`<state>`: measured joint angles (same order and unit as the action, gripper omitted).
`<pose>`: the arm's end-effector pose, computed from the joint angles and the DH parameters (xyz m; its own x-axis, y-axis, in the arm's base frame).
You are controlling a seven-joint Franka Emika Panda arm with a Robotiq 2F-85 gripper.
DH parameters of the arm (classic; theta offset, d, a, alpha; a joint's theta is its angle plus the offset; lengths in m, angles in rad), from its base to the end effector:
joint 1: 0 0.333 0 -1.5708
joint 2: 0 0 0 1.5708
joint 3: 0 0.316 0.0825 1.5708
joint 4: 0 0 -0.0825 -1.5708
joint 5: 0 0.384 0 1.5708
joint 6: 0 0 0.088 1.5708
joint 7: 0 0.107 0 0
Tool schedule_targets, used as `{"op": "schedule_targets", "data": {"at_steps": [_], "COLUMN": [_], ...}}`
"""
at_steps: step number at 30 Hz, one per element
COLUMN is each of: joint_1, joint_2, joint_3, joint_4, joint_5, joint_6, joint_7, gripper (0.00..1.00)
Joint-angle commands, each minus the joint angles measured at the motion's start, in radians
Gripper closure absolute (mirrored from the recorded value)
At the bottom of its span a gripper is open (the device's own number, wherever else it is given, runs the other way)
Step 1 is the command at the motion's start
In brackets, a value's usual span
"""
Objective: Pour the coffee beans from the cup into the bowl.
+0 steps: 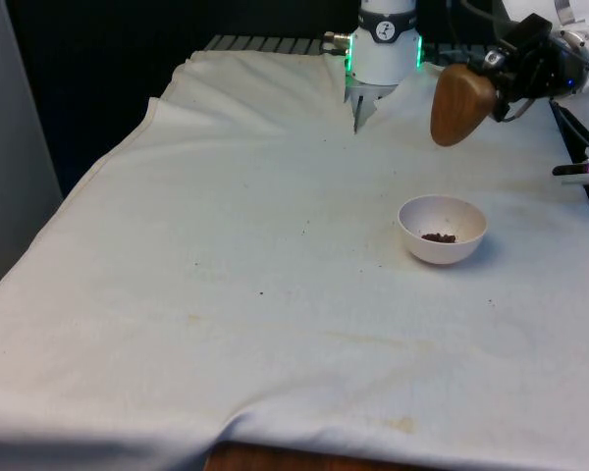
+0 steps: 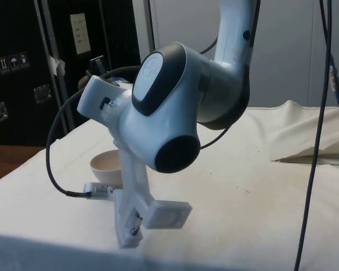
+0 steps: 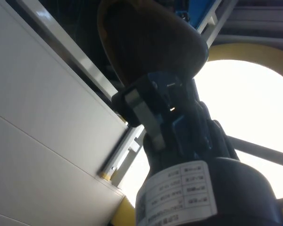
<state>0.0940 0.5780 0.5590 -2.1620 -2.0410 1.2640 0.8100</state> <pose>0.5066 0.2285 0.2169 0.6903 0.6969 -0.1948 -0.0105 0.2788 0.9603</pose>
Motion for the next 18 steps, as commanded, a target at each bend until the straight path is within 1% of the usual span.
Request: {"op": "schedule_targets", "data": {"at_steps": [1, 7, 13, 14, 16, 17, 18], "joint_1": [0.001, -0.001, -0.011, -0.006, -0.021, -0.024, -0.024], "joint_2": [0.0, 0.0, -0.004, 0.0, -0.009, -0.01, -0.01], "joint_3": [0.0, 0.0, 0.003, 0.0, 0.004, 0.005, 0.005], "joint_4": [0.0, 0.002, -0.001, 0.0, -0.006, -0.007, -0.007], "joint_5": [-0.001, -0.002, 0.001, 0.0, 0.002, 0.002, 0.002], "joint_6": [0.001, 0.003, 0.012, 0.0, 0.021, 0.024, 0.024], "joint_7": [-0.001, -0.001, 0.018, 0.019, 0.036, 0.042, 0.042], "gripper": [1.0, 1.0, 1.0, 1.0, 1.0, 1.0, 1.0]}}
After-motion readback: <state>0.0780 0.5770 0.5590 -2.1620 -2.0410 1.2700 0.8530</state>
